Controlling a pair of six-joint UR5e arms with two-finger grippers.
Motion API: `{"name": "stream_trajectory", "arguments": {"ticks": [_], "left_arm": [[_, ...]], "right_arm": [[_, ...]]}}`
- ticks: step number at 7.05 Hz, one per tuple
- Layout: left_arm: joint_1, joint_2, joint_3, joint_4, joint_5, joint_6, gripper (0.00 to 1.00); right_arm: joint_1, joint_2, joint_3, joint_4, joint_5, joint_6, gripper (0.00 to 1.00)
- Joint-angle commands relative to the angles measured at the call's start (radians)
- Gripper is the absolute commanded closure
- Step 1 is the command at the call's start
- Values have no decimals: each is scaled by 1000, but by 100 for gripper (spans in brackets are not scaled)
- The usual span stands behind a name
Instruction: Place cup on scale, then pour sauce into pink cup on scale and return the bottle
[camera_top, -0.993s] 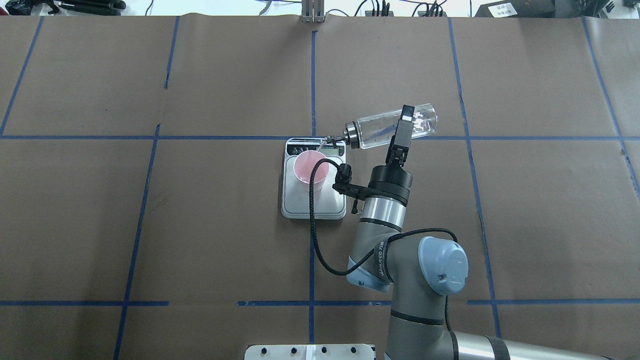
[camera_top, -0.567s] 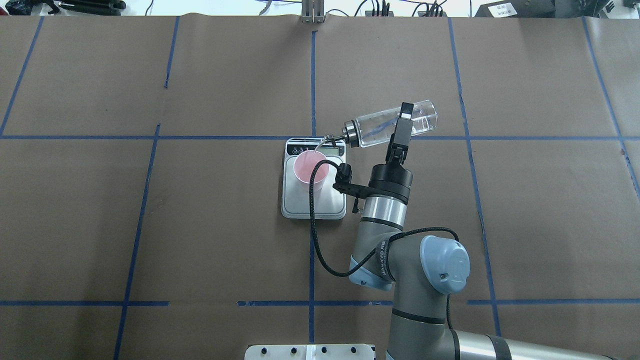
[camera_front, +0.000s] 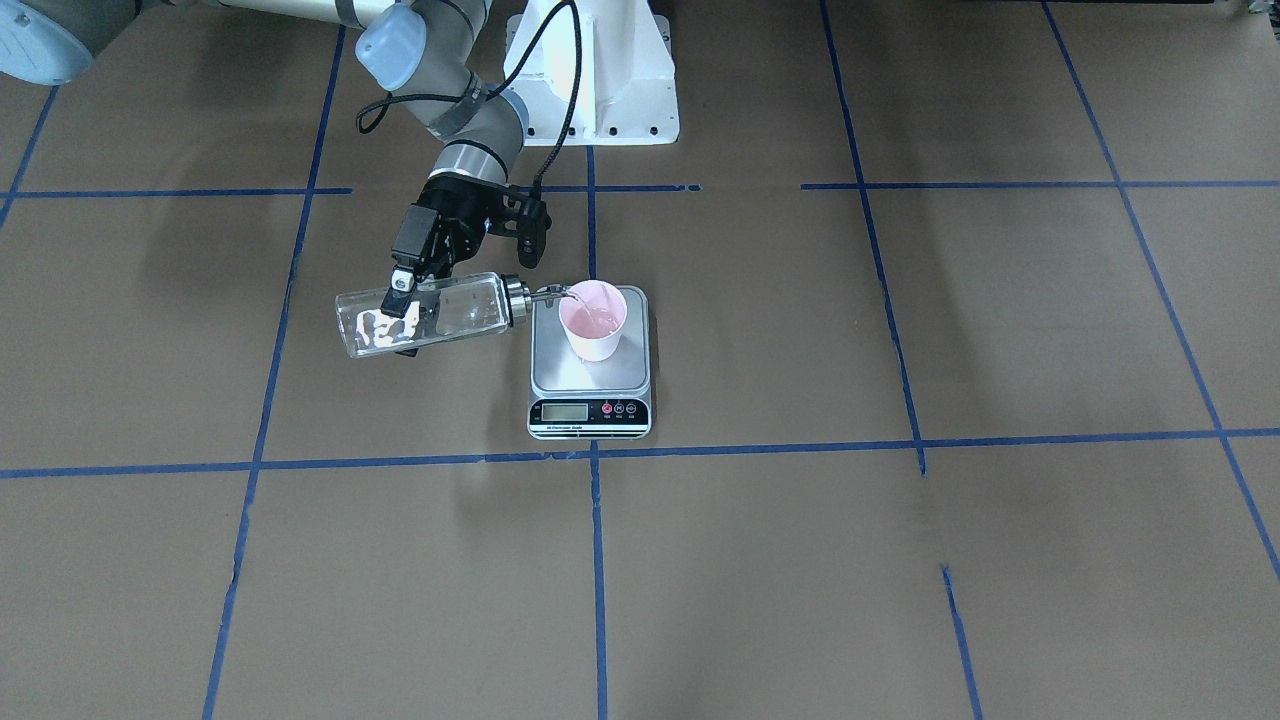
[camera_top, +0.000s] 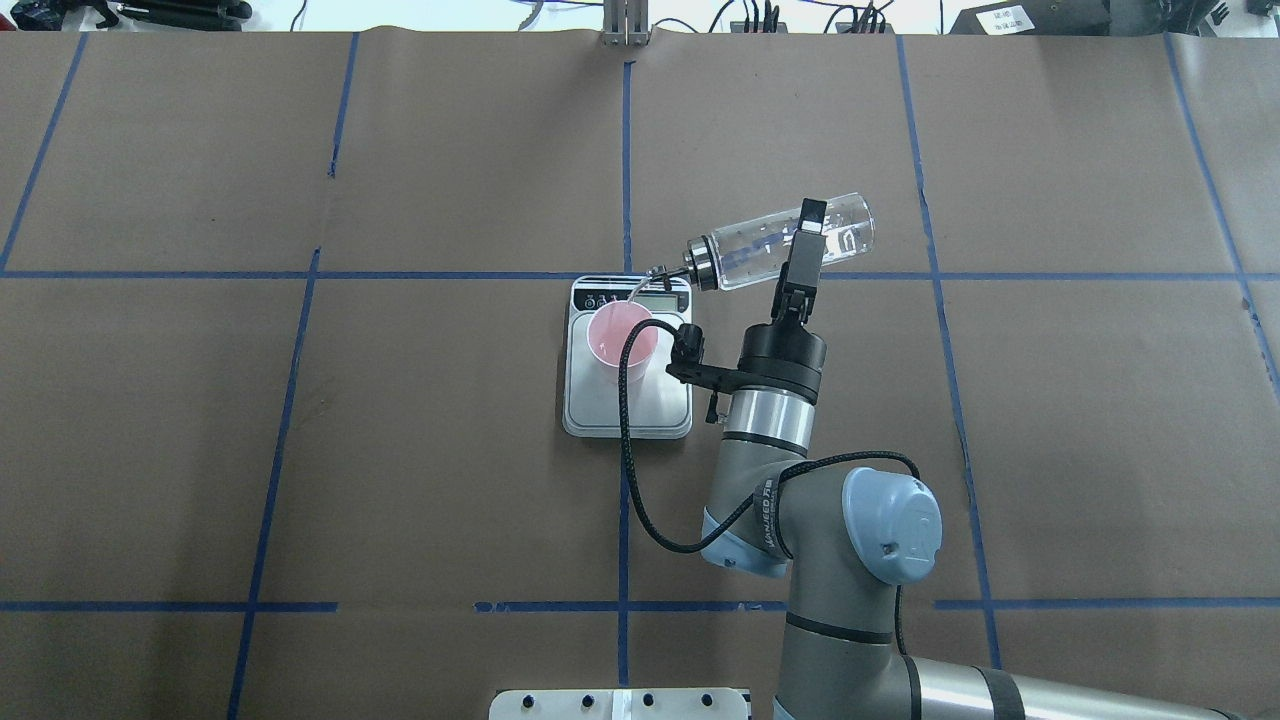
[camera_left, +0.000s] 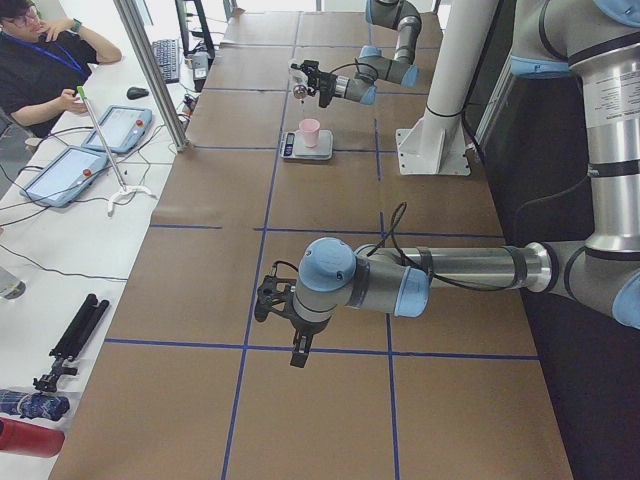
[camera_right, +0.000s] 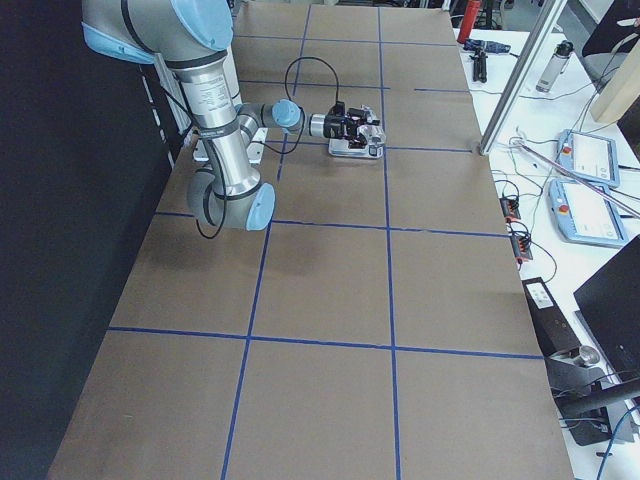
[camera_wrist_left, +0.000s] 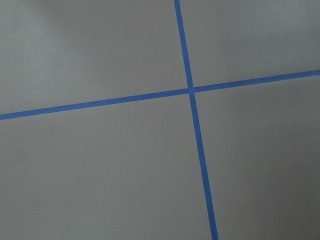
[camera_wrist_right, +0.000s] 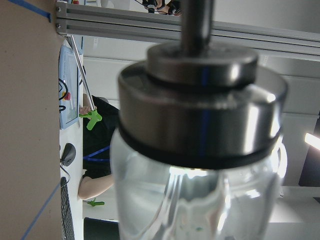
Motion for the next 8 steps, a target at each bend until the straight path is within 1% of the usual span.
{"name": "stream_trajectory", "arguments": {"ticks": [1,8], "left_arm": [[0,0,-1,0,2,0,0],[0,0,-2,2,0,0,0]], "right_arm": [[5,0,0,0,-12,0,100],[17,0,0,0,-14,0,100]]}}
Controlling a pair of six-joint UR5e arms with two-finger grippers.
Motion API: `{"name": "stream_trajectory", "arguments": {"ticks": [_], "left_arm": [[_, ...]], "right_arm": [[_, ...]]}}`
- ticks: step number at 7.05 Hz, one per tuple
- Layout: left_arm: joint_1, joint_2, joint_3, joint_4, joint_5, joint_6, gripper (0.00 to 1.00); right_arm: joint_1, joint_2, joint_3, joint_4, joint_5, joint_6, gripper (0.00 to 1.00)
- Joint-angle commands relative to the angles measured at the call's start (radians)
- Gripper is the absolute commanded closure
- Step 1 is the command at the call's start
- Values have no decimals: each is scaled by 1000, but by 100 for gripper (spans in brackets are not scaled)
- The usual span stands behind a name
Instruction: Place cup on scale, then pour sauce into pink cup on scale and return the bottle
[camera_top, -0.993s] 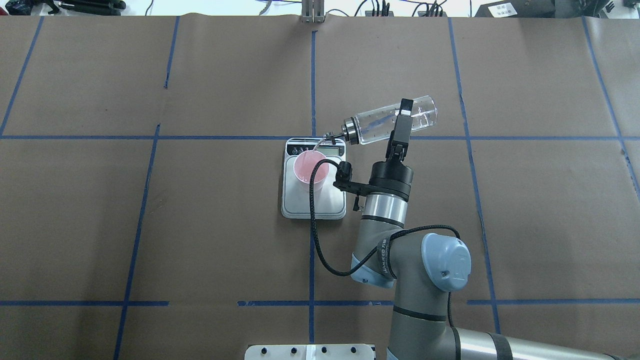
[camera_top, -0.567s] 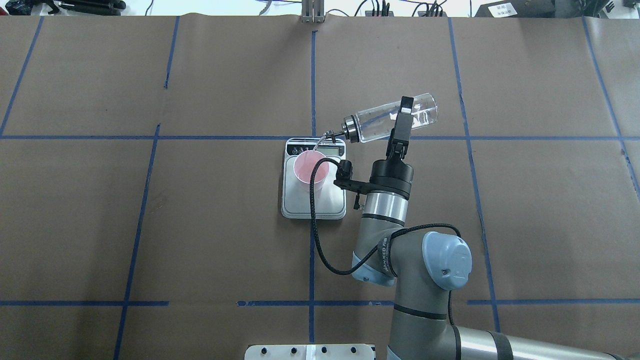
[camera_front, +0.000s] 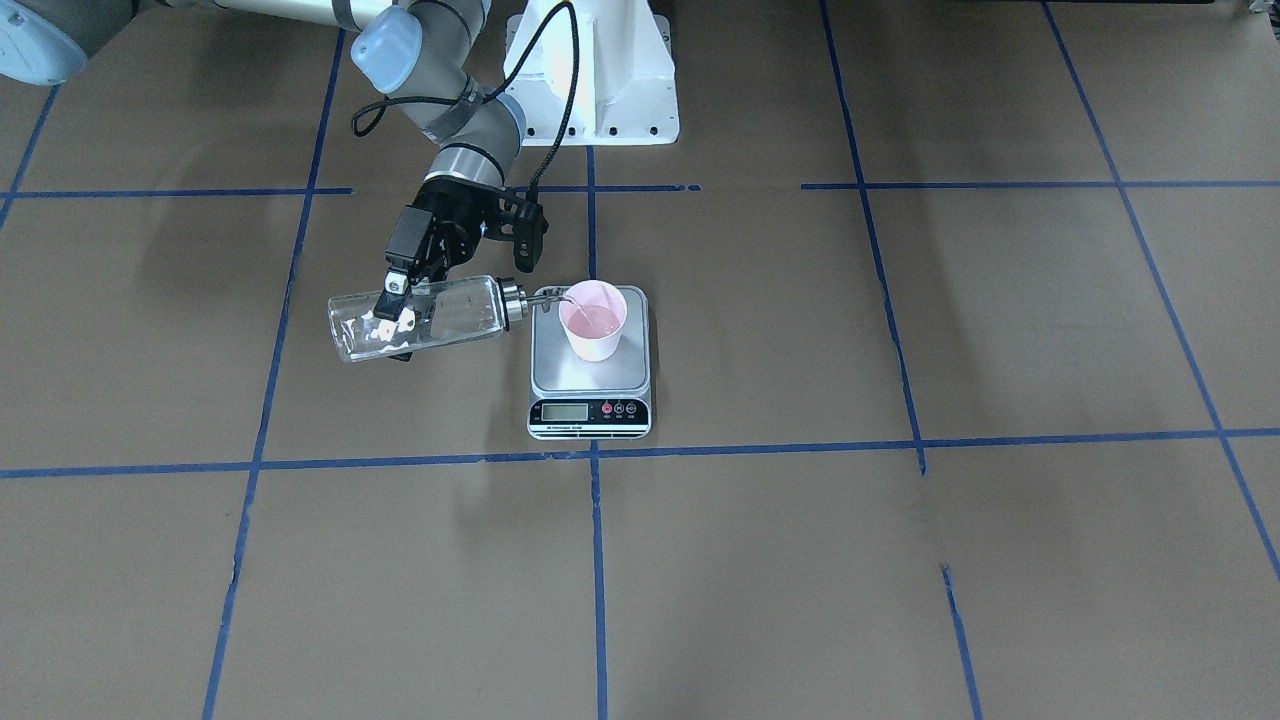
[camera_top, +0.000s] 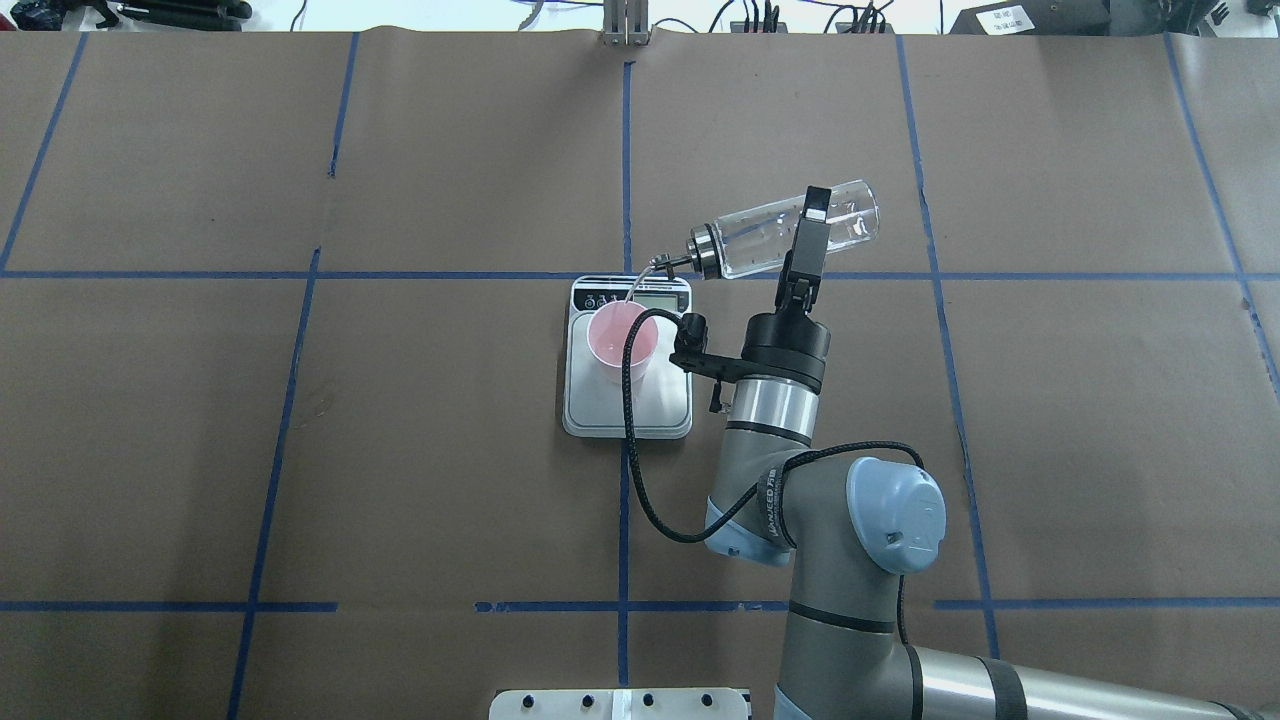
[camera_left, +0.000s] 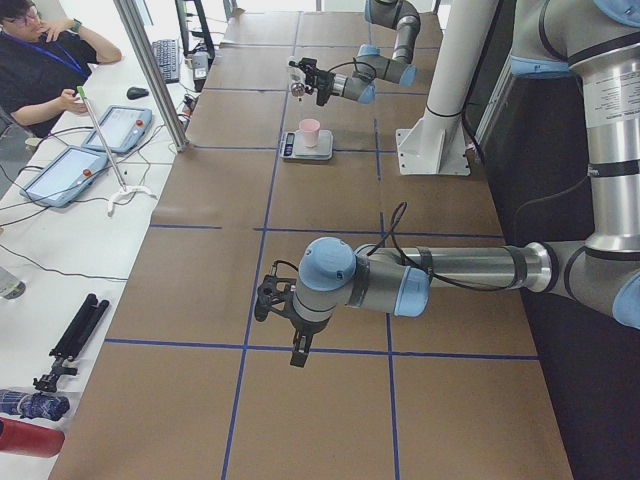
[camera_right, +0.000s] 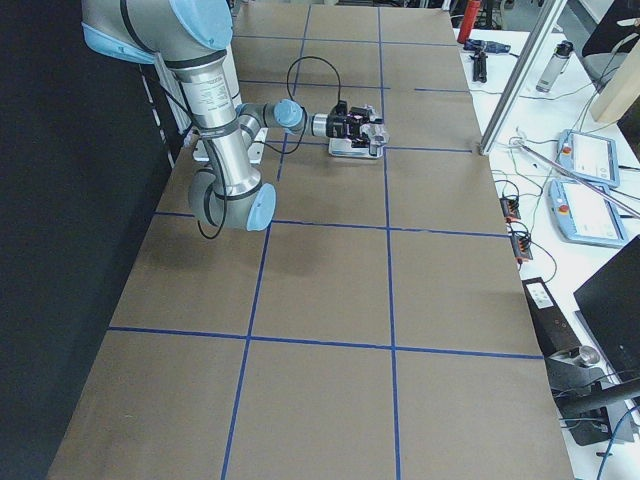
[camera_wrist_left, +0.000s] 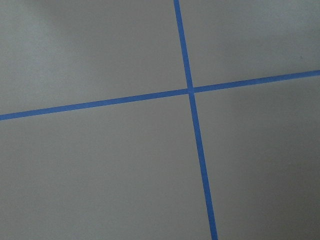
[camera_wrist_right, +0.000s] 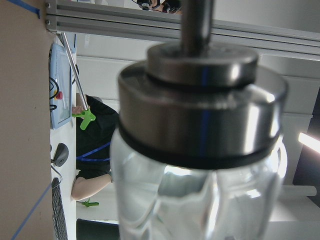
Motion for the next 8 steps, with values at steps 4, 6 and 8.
{"name": "stream_trajectory", "arguments": {"ticks": [4,6,8], "left_arm": [[0,0,-2,0,0,0,0],[0,-2,-4,0,0,0,0],[-2,-2,-5,0,0,0,0]], "right_arm": [[3,0,2,0,-11,3,100],[0,-2,2,12,-9,17,100],[-16,-14,2,99,-9,32,100]]}}
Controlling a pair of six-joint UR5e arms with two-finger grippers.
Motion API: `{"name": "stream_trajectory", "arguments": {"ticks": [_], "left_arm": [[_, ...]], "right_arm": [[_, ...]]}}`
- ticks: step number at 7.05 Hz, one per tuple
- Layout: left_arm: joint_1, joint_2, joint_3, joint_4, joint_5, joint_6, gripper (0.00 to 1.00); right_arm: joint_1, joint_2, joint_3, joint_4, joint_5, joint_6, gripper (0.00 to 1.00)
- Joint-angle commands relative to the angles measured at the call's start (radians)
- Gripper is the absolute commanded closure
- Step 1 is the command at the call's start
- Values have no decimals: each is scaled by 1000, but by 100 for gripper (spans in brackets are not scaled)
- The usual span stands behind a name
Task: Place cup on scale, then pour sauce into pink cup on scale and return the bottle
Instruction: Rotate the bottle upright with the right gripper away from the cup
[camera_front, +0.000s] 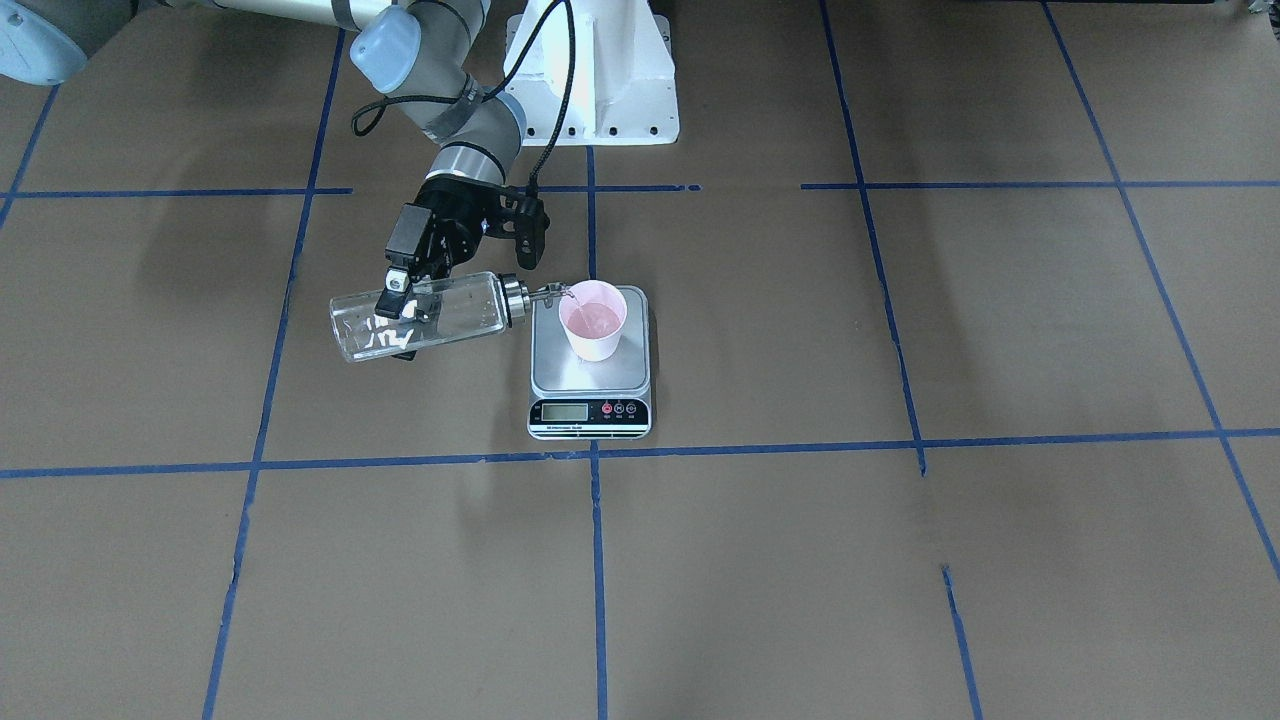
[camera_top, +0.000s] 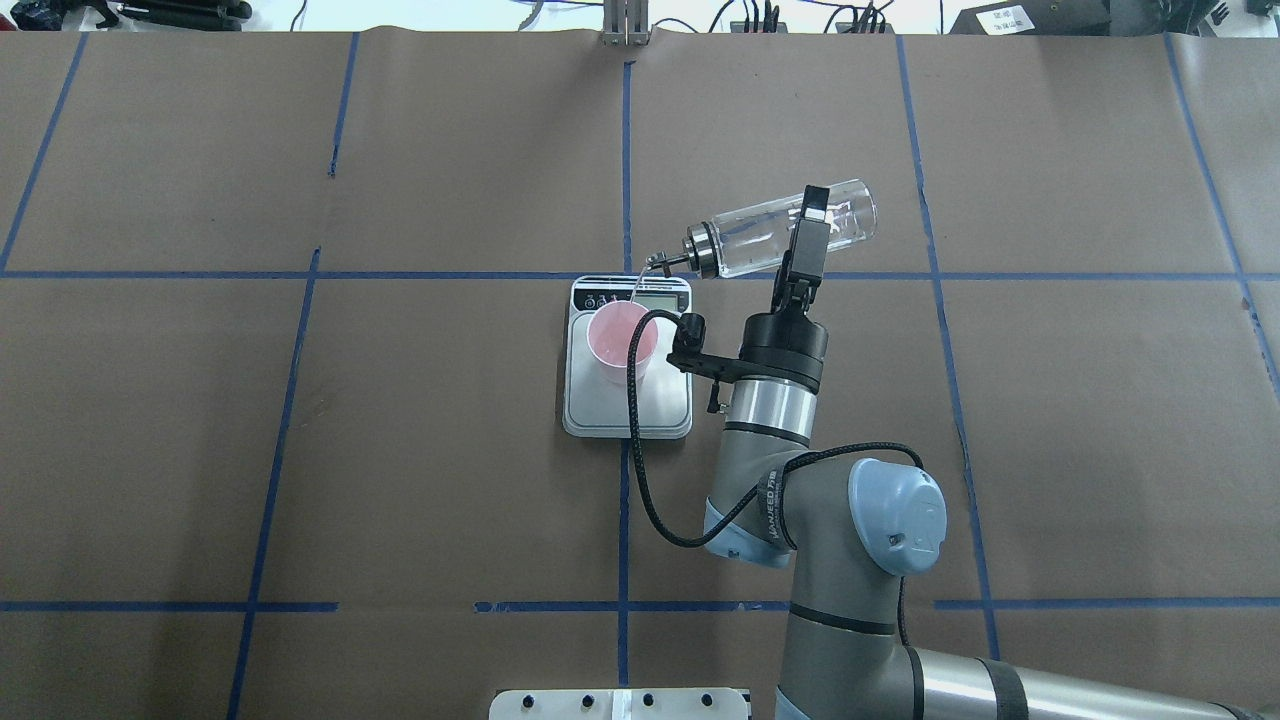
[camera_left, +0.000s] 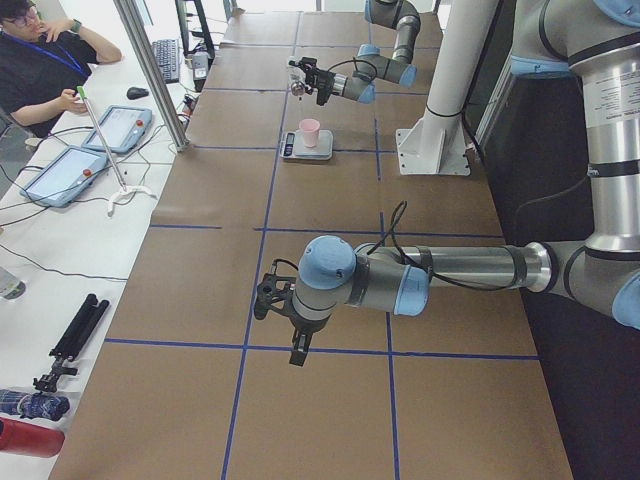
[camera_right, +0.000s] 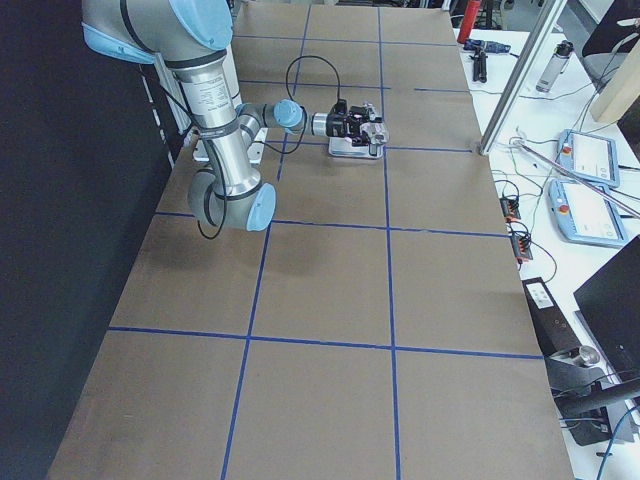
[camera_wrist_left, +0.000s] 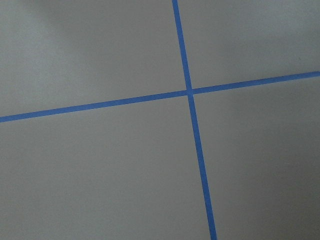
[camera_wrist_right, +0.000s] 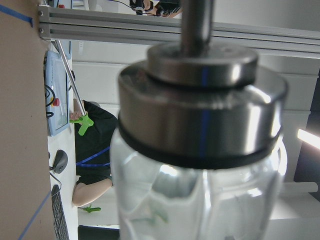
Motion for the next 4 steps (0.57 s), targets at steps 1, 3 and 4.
{"name": "stream_trajectory", "arguments": {"ticks": [1,3,4], "left_arm": [[-1,0,-4,0,0,0,0],[-4,0,-9,-2,1,0,0],[-14,0,-12,-2,2,0,0]], "right_arm": [[-22,-18,-2,147,2,5,100],[-51,-18,2,298,59,6,100],[-64,-18,7,361,102,6,100]]}}
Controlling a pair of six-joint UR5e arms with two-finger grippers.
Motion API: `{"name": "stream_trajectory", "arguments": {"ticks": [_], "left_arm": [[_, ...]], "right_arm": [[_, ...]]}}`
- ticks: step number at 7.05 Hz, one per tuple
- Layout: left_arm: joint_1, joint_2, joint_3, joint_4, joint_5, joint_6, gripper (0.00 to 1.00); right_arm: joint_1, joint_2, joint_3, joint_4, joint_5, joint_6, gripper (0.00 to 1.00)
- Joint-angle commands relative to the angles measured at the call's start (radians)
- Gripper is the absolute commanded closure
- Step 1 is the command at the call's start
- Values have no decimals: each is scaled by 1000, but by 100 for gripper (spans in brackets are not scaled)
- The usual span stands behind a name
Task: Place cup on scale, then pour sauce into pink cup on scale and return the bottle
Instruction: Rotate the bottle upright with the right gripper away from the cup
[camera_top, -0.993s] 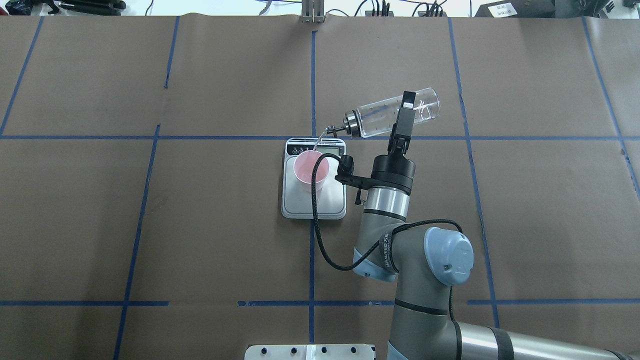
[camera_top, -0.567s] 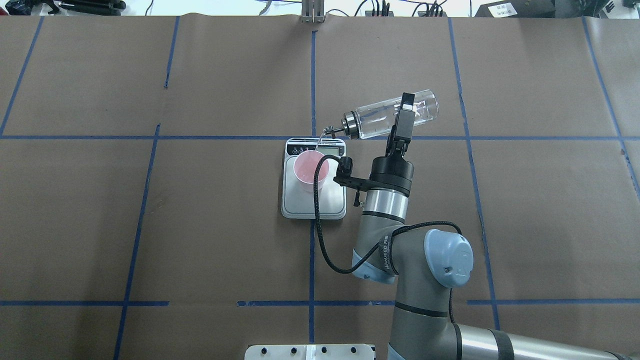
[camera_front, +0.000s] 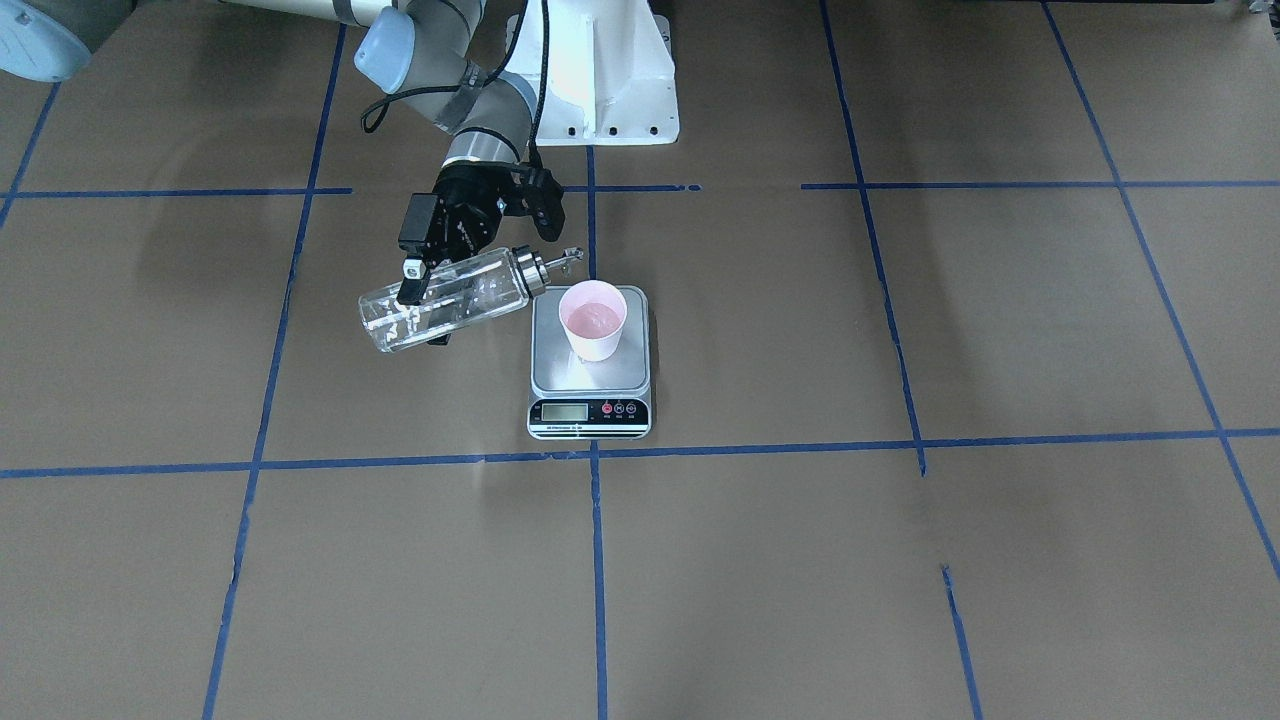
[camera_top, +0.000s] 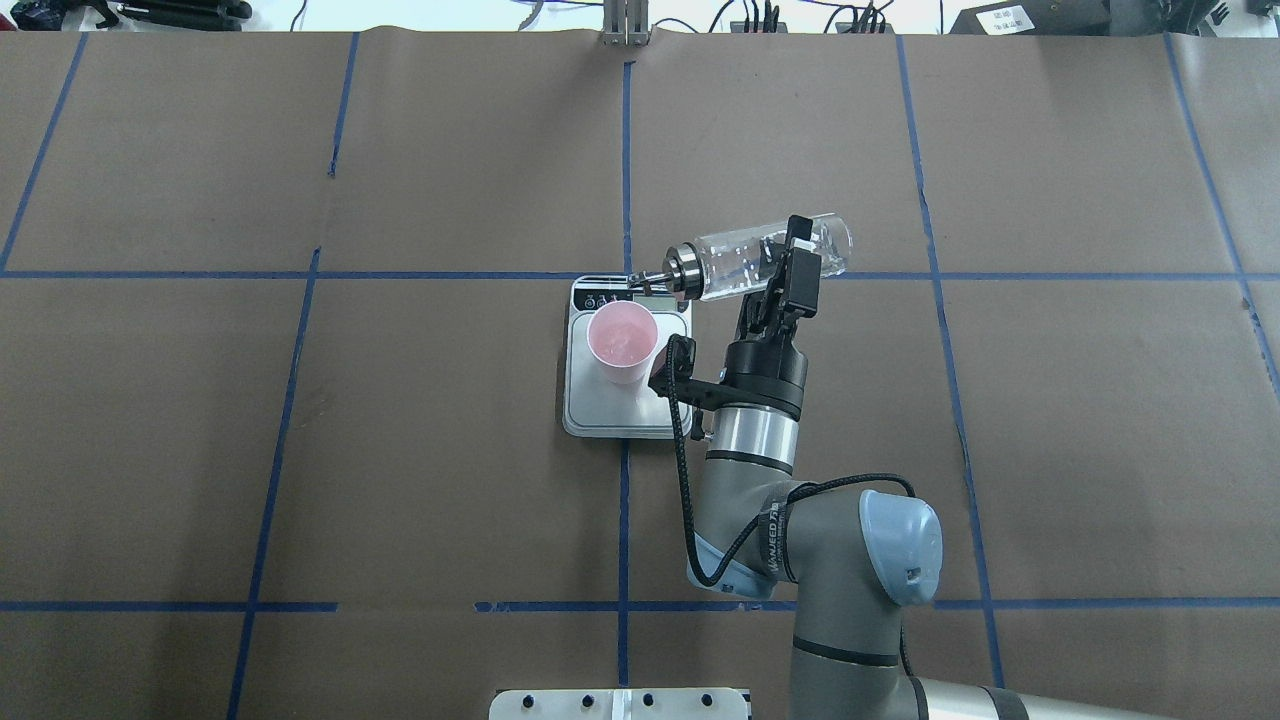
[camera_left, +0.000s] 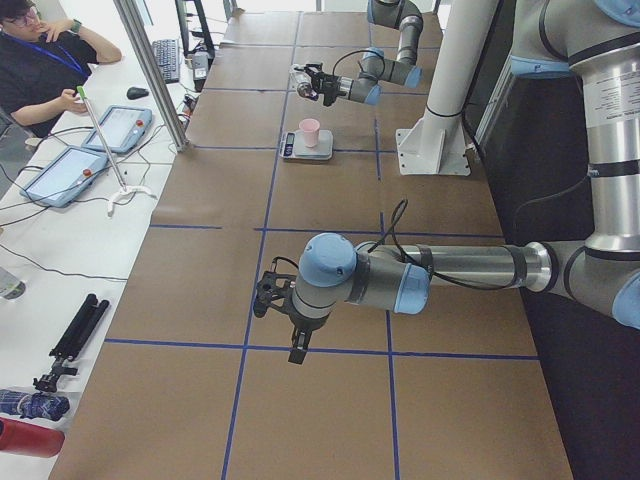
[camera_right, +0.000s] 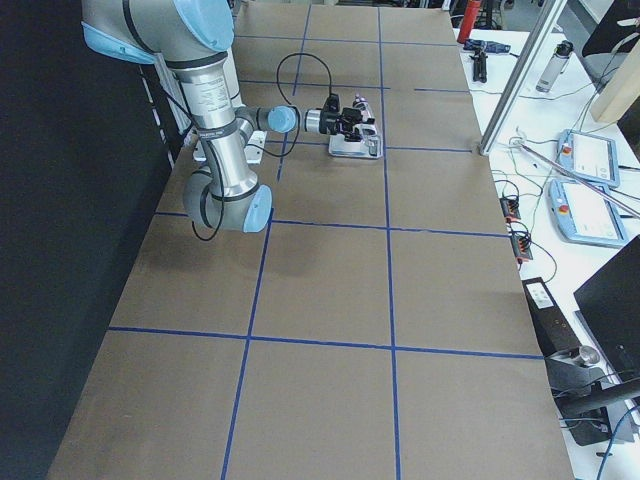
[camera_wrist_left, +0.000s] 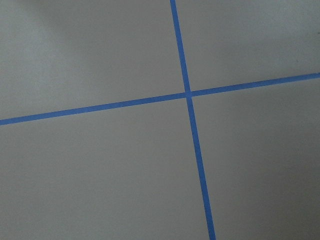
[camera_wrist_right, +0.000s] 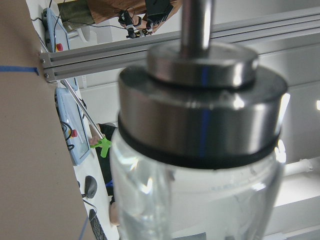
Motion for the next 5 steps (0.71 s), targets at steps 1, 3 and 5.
{"name": "stream_trajectory", "arguments": {"ticks": [1,3,5], "left_arm": [[-14,0,0,1,1,0,0],[-14,0,-3,1,-4,3,0],[-14,-2,-3,1,-4,3,0]], "right_arm": [[-26,-1,6,201,117,0,100],[-29,-8,14,466,272,0,100],[-28,-114,176,625,428,-1,100]]}}
